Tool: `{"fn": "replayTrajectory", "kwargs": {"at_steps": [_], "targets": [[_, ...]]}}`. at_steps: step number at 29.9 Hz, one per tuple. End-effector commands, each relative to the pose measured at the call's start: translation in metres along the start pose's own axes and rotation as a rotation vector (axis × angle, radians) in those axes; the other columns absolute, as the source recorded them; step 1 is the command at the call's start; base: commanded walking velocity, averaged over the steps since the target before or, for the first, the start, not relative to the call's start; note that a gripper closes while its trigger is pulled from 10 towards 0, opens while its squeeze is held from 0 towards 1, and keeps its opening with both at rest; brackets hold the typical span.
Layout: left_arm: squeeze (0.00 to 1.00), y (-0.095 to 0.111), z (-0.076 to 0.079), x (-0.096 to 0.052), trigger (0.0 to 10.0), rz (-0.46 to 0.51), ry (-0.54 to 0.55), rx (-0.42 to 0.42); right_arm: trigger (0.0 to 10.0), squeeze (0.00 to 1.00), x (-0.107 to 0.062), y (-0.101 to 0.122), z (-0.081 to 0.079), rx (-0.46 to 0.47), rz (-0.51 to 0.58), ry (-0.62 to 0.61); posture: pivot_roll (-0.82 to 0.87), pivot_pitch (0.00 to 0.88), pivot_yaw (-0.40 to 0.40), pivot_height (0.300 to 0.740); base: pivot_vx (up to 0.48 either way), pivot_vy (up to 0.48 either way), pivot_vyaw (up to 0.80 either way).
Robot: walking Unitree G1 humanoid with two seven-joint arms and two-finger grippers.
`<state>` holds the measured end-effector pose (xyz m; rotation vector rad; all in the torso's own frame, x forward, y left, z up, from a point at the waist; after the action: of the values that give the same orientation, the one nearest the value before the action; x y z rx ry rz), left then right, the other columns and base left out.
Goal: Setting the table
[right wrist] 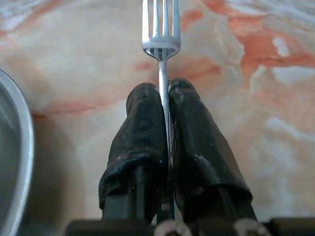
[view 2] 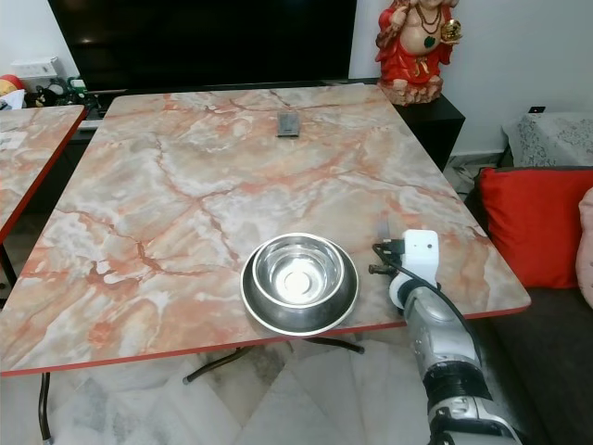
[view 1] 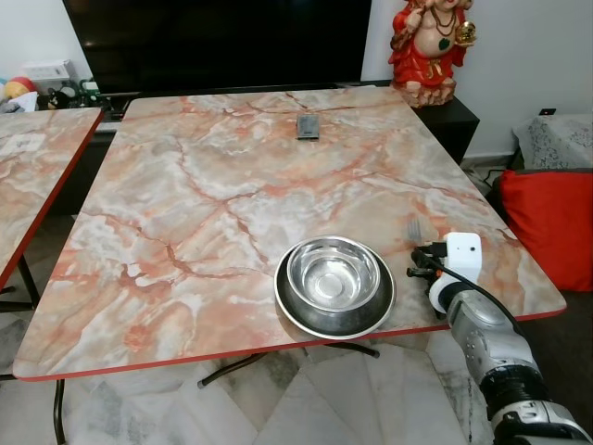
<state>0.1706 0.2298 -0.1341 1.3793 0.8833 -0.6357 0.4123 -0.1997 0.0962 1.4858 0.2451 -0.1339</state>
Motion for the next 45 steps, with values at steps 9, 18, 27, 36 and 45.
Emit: {"fn": "replayTrajectory", "kwargs": {"at_steps": [9,18,27,36,45], "targets": [[0.00,-0.009,-0.003,-0.002,10.0,-0.029,0.014,0.007,10.0,0.00,0.008,0.004,-0.013,-0.008,0.019,0.008,0.02,0.116,0.022,0.740,0.000,0.000,0.00],[0.00,-0.010,-0.004,-0.002,10.0,-0.030,0.017,0.009,10.0,0.00,0.012,0.005,-0.017,-0.022,0.022,-0.002,0.03,0.117,0.023,0.740,0.000,0.000,0.00],[0.00,-0.011,-0.005,-0.002,10.0,-0.032,0.020,0.009,10.0,0.00,0.013,0.001,-0.020,-0.051,0.007,-0.008,0.04,0.118,0.024,0.740,0.000,0.000,0.00],[0.00,-0.012,-0.007,-0.003,10.0,-0.035,0.023,0.011,10.0,0.00,0.013,-0.005,-0.020,-0.061,-0.012,-0.022,0.04,0.119,0.025,0.740,0.000,0.000,0.00],[0.00,-0.013,-0.008,-0.003,10.0,-0.036,0.025,0.012,10.0,0.20,0.013,-0.006,-0.019,-0.062,-0.013,-0.027,0.05,0.120,0.025,0.740,0.000,0.000,0.00]]}}
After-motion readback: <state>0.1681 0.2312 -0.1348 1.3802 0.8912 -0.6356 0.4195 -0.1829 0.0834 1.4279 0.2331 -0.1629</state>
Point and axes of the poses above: a point about 5 cm out from each wrist's last joint towards the gripper, its own x axis pointing out of the wrist towards the gripper, its own y axis along the axis of the wrist's last joint, z = x × y, the point moved 5 cm from there along x, pointing out of the wrist towards the gripper, and after that the axes turned 10 degrees about -x, right-handed, at the moved point
